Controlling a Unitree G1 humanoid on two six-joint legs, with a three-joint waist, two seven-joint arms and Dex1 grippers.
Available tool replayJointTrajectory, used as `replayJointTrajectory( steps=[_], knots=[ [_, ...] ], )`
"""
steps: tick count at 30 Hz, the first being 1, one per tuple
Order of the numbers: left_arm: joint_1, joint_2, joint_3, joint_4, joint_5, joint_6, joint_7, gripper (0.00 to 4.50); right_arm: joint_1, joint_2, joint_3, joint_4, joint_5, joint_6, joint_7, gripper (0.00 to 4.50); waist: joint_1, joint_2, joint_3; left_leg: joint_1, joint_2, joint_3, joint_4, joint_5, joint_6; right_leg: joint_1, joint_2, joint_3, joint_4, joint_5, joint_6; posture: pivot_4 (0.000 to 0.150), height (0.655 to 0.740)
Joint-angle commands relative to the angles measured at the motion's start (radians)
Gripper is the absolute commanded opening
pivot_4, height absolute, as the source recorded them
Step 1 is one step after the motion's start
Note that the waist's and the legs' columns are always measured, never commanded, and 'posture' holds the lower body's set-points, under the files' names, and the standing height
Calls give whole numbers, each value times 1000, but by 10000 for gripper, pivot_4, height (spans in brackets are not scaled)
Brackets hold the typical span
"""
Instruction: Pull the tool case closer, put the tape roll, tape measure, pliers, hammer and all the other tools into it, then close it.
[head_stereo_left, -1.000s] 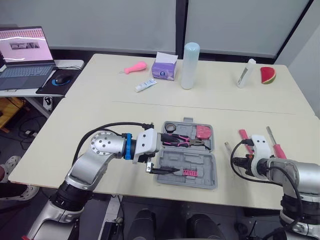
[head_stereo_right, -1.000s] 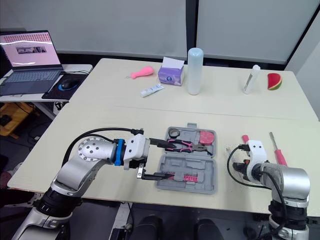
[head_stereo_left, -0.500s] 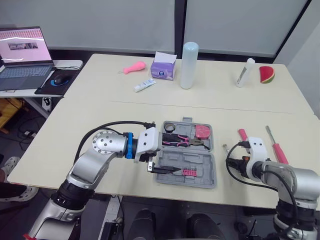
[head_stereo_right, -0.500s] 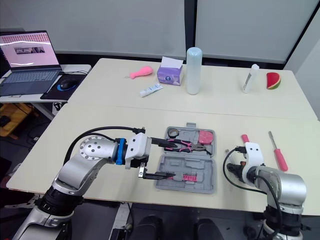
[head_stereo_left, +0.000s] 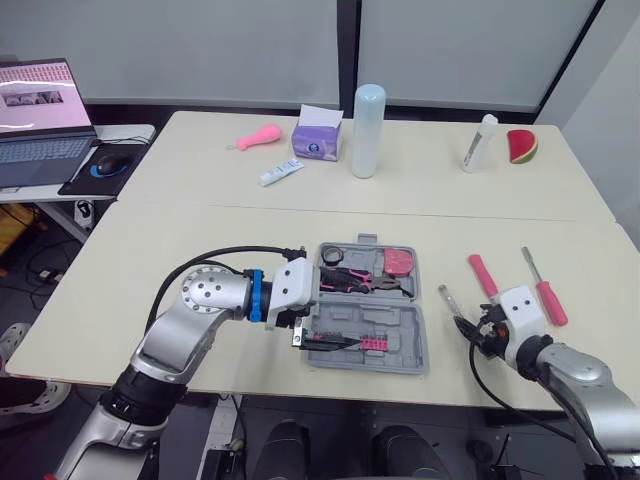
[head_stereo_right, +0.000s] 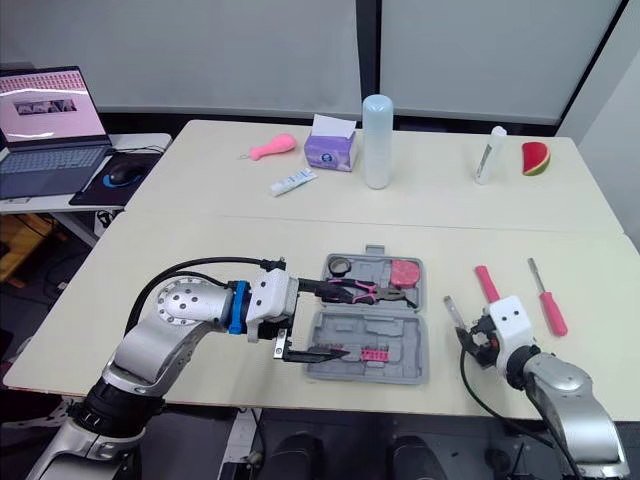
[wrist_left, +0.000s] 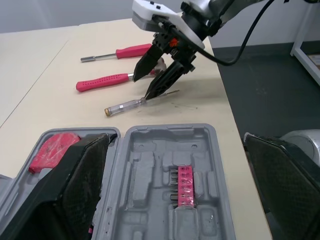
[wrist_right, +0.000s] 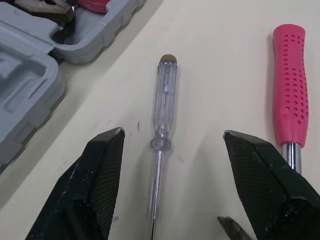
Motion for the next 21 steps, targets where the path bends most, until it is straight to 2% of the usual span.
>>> replayJointTrajectory(
  steps=[1, 5, 16, 21],
  knots=[
    [2, 7, 33, -11, -27, -13, -10, 45000, -25, 12, 2, 41, 3, -44, -13, 34006, 1, 0, 0, 0, 0, 0, 0, 0, 0, 0, 0, 0, 0, 0, 0, 1500, 6921],
    [2, 13, 36, -8, -30, -15, -16, 45000, -43, 22, 15, 91, -3, -51, -28, 34006, 2, 0, 0, 0, 0, 0, 0, 0, 0, 0, 0, 0, 0, 0, 0, 1500, 6921],
    [0, 17, 44, 1, -25, -14, -20, 45000, -26, 41, 60, 88, -18, -62, -54, 10947, 1, 0, 0, 0, 0, 0, 0, 0, 0, 0, 0, 0, 0, 0, 0, 1500, 6921],
    [4, 36, 64, 12, -37, -7, -31, 45000, -18, 32, 59, 64, -17, -74, -47, 3310, 1, 0, 0, 0, 0, 0, 0, 0, 0, 0, 0, 0, 0, 0, 0, 1500, 6921]
  ],
)
